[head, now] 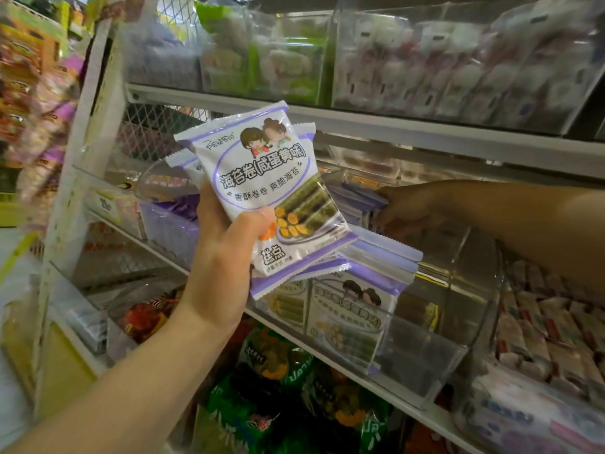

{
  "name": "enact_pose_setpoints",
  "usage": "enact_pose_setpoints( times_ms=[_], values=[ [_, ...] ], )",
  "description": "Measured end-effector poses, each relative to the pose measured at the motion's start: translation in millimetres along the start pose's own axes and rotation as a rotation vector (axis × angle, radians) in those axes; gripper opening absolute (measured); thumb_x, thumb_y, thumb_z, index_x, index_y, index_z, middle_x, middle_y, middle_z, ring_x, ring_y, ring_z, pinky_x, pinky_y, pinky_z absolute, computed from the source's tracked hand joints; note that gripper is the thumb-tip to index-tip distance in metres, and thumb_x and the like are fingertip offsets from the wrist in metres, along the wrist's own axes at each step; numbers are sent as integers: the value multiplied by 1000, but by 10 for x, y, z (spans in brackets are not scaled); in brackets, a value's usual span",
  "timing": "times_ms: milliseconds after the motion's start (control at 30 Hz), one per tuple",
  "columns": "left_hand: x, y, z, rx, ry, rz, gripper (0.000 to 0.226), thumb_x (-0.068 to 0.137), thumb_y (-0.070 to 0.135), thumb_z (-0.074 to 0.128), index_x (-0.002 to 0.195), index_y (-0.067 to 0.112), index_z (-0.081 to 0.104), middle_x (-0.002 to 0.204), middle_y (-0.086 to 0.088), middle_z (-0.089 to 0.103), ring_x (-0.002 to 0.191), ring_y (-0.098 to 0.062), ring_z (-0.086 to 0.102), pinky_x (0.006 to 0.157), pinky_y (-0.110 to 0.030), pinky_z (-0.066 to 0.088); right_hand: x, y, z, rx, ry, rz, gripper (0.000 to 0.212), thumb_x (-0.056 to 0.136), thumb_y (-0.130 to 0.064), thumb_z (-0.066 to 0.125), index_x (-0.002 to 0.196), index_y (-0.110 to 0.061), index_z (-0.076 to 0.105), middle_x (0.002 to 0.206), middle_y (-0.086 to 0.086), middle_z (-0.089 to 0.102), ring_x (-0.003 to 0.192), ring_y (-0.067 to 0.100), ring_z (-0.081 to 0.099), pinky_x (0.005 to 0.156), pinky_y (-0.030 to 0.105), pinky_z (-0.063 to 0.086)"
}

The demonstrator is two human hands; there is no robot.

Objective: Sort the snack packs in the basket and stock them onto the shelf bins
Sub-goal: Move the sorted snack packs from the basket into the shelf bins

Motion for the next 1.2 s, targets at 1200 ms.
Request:
enact_pose_setpoints(
  times_ms=[1200],
  values=[
    [-31,672,1170,528,-324,-122,62,91,23,59,138,21,19,107,30,61,99,7,60,79,-7,46,-2123,-1034,-369,583,355,-737,50,76,-10,71,123,-6,55,113,10,69,103,23,68,94,45,52]
  ],
)
Point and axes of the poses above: each hand's wrist, its own x-axis towards the middle knuckle, its own z-axis out of the palm, y = z × x, the point moved 7 cm from there along x, towards the middle knuckle
